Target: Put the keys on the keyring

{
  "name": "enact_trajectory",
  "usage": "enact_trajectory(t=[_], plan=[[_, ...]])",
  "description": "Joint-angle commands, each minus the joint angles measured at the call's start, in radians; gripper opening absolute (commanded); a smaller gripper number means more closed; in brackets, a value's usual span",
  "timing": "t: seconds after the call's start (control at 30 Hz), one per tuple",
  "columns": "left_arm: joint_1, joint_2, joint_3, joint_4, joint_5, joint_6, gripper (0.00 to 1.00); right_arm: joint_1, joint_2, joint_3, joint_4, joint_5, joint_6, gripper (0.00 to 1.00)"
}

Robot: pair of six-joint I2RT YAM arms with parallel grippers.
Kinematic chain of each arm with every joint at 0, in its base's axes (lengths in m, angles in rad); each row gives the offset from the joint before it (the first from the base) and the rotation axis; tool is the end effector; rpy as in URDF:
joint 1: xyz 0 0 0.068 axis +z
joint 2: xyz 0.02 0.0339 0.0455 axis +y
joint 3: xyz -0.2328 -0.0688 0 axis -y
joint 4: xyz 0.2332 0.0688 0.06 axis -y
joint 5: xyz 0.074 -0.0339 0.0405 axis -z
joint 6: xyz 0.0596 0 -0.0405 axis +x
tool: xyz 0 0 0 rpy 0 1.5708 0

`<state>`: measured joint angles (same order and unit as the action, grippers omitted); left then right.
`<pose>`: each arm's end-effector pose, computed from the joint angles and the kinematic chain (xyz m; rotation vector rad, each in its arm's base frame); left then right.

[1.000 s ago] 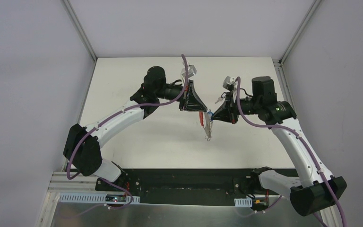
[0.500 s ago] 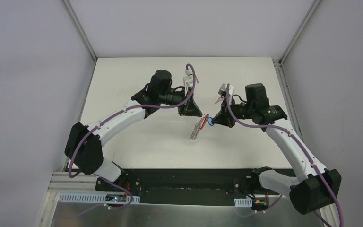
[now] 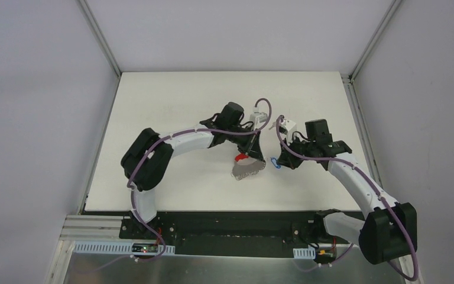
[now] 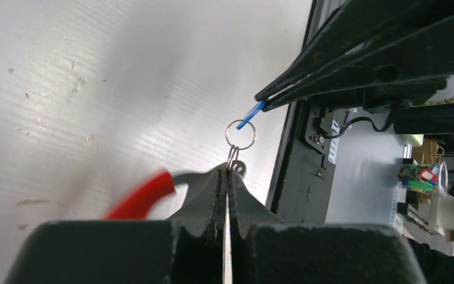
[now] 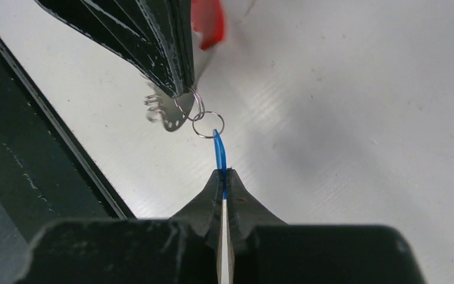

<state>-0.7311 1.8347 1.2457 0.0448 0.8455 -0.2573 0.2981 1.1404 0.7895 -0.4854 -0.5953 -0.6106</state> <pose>0.2718 -0.3037 0.1998 1.0547 2.0001 -1.4540 0.2245 0.1039 0.2097 -1.2406 1.9278 0.5536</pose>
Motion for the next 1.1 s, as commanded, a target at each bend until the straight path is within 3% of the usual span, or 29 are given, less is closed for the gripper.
enact_trajectory(t=[0.0,0.3,0.6,0.77,0.9,1.07], plan=[[-0.020,0.083,0.048,0.073,-0.005,-0.142,0.01,-0.072,0.006,-0.023,-0.044,0.120,-0.061,0.00],[-0.010,0.085,0.069,-0.007,-0.042,-0.099,0.39,-0.130,0.109,-0.067,-0.018,0.202,-0.130,0.04],[0.084,-0.080,0.032,-0.271,-0.139,0.143,0.66,-0.148,0.138,-0.048,0.000,0.238,-0.134,0.34],[0.133,-0.177,-0.008,-0.361,-0.217,0.233,0.72,-0.139,0.097,0.008,-0.037,0.113,-0.144,0.48],[0.153,-0.226,-0.025,-0.426,-0.290,0.248,0.73,-0.049,0.128,0.077,-0.021,0.038,-0.103,0.50],[0.205,-0.257,-0.025,-0.547,-0.356,0.277,0.73,0.131,0.242,0.142,0.061,0.074,-0.064,0.50]])
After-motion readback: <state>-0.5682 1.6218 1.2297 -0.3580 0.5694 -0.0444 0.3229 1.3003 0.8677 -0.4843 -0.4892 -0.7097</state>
